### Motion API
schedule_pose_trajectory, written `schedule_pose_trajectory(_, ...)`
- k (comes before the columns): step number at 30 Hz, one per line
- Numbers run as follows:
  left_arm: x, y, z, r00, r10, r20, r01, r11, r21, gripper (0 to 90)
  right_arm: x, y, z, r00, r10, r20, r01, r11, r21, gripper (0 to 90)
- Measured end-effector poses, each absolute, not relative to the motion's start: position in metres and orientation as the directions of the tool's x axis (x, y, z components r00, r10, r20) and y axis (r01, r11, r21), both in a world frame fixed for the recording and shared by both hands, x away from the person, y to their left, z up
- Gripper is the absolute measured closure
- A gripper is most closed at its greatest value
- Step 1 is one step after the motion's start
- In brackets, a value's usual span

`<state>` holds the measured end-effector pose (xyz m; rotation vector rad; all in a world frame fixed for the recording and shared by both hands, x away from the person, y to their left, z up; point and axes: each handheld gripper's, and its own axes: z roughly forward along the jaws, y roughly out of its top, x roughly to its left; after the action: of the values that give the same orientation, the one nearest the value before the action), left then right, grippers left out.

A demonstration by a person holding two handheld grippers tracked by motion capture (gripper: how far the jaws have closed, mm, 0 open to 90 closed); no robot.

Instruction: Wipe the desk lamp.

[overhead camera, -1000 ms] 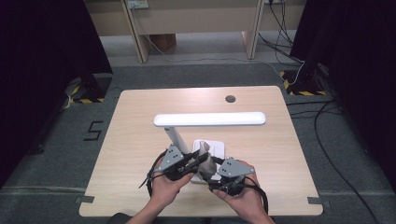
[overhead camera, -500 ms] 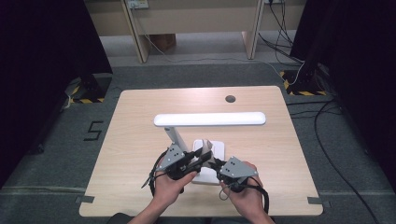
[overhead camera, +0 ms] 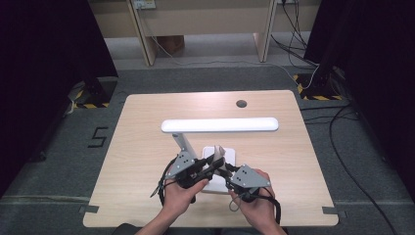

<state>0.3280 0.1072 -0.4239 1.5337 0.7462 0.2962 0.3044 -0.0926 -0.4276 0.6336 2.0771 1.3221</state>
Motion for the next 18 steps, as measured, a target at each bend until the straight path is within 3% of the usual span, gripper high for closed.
schedule_pose_trajectory(3, 0.329, 0.107, -0.421, 0.767, 0.59, -0.252, 0.273, 0.056, 0.96, 68.4, 0.305, -0.097, -0.426, -0.715, 0.661, -0.228, 0.068, 0.39, 0.918, 84.0)
schedule_pose_trajectory(10, 0.316, 0.115, -0.408, 0.829, 0.539, -0.151, 0.181, -0.003, 0.983, 47.2, 0.306, -0.122, -0.416, -0.67, 0.707, -0.225, 0.047, 0.343, 0.938, 84.5)
schedule_pose_trajectory(13, 0.305, 0.125, -0.406, 0.842, 0.528, -0.113, 0.145, -0.019, 0.989, 46.0, 0.307, -0.134, -0.411, -0.651, 0.726, -0.22, 0.048, 0.329, 0.943, 84.5)
schedule_pose_trajectory(18, 0.292, 0.153, -0.413, 0.836, 0.541, -0.098, 0.126, -0.015, 0.992, 51.5, 0.308, -0.159, -0.407, -0.63, 0.747, -0.211, 0.023, 0.289, 0.957, 84.4)
